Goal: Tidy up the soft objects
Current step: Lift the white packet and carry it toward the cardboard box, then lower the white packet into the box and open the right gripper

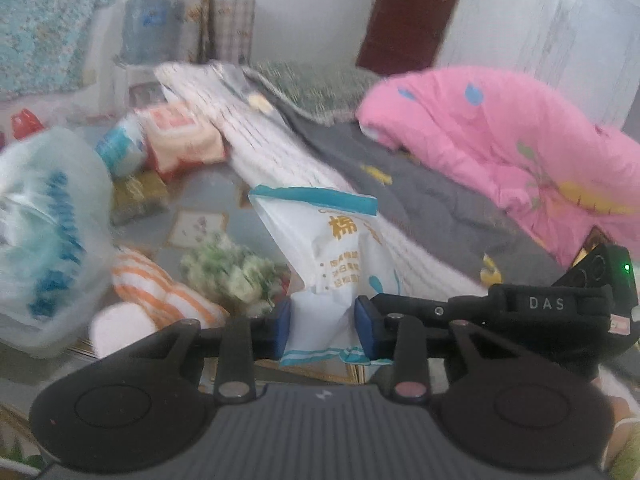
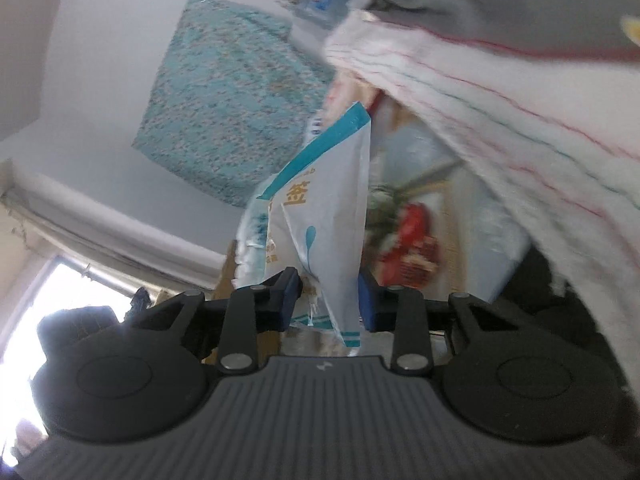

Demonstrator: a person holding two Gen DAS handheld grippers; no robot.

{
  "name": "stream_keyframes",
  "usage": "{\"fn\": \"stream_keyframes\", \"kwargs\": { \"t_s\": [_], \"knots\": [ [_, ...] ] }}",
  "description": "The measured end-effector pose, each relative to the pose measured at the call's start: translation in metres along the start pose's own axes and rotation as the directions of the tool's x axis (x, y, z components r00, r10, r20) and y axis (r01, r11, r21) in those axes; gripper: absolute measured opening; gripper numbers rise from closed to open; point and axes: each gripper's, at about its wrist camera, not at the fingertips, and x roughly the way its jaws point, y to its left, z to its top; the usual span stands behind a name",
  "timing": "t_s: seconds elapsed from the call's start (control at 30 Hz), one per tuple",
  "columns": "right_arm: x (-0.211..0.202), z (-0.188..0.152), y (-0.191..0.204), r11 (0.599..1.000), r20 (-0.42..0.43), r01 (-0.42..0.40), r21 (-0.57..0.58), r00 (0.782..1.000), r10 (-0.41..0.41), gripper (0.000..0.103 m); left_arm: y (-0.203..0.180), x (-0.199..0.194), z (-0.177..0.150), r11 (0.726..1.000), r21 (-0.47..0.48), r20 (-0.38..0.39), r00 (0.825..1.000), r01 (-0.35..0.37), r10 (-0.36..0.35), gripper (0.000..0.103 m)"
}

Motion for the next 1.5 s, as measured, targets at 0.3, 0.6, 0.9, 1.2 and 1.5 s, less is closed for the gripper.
{"fn": "stream_keyframes", "kwargs": {
  "t_s": [0.3, 0.6, 0.9, 1.2, 1.5],
  "knots": [
    [0.081, 0.015, 0.092, 0.967, -0.193, -0.177, -0.184, 0.971, 0.141, 0.031, 0.045, -0.092, 0.014, 0.972, -0.114, 0.164, 0.962, -0.203, 0.220, 0.035],
    [0.237, -0.029, 0.211, 0.906, -0.516, -0.351, -0.236, 0.835, 0.189, 0.031, 0.141, -0.192, 0.009, 0.839, -0.287, 0.158, 0.841, -0.463, 0.518, 0.034],
    [0.380, -0.108, 0.275, 0.919, -0.697, -0.284, -0.273, 0.717, 0.014, 0.031, 0.258, -0.225, -0.008, 0.680, -0.418, -0.055, 0.764, -0.603, 0.643, 0.033],
    [0.452, -0.151, 0.258, 0.954, -0.729, -0.094, -0.286, 0.668, -0.153, 0.031, 0.332, -0.204, -0.025, 0.627, -0.427, -0.262, 0.753, -0.652, 0.604, 0.033],
    [0.496, -0.183, 0.224, 0.958, -0.723, 0.084, -0.273, 0.640, -0.262, 0.042, 0.359, -0.174, -0.042, 0.586, -0.381, -0.411, 0.699, -0.715, 0.585, 0.042]
  ]
}}
